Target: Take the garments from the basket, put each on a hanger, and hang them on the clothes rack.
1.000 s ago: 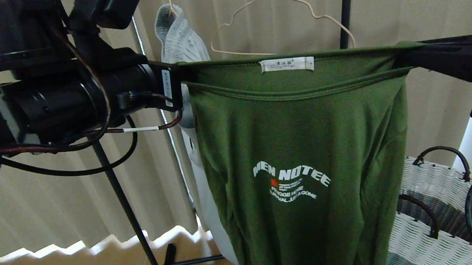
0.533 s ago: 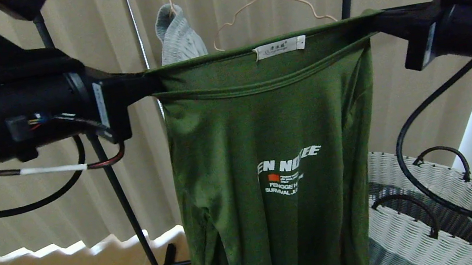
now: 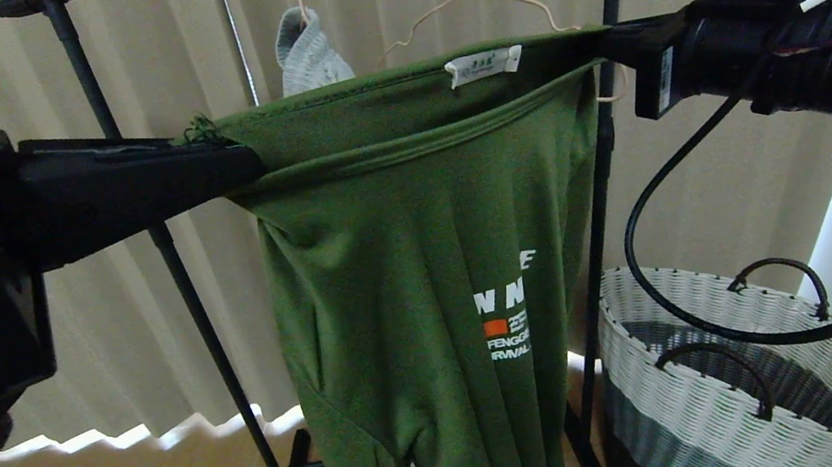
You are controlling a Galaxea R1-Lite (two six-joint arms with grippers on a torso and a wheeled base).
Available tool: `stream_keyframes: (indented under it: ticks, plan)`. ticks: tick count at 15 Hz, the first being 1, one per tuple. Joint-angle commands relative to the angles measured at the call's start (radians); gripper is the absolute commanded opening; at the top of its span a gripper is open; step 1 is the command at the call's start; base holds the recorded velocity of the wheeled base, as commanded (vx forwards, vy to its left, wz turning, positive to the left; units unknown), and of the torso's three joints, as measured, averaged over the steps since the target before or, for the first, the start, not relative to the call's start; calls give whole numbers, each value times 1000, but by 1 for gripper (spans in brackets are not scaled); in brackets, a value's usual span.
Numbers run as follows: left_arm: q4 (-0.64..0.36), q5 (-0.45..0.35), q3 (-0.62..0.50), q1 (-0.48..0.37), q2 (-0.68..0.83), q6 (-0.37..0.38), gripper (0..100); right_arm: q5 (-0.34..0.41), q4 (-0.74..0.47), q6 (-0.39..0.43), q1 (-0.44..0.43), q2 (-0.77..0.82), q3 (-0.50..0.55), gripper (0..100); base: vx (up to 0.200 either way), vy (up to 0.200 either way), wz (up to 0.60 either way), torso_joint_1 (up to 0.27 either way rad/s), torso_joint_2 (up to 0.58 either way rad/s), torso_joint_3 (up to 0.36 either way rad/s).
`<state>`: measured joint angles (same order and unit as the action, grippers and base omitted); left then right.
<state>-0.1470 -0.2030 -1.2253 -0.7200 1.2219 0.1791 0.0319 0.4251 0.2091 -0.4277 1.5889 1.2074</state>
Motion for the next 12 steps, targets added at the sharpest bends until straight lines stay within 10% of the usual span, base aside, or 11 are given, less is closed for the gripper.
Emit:
stream_keyframes:
  ticks: [1, 12]
  plan:
    - [1, 0, 0, -6, -7, 0, 0, -3, -6, 1, 0, -1, 0, 0, 0, 0, 0, 0, 0, 0]
    - [250, 134, -8, 149, 188, 109, 0, -6, -233, 3, 1, -254, -103, 0, 0, 0, 0, 0, 0, 0]
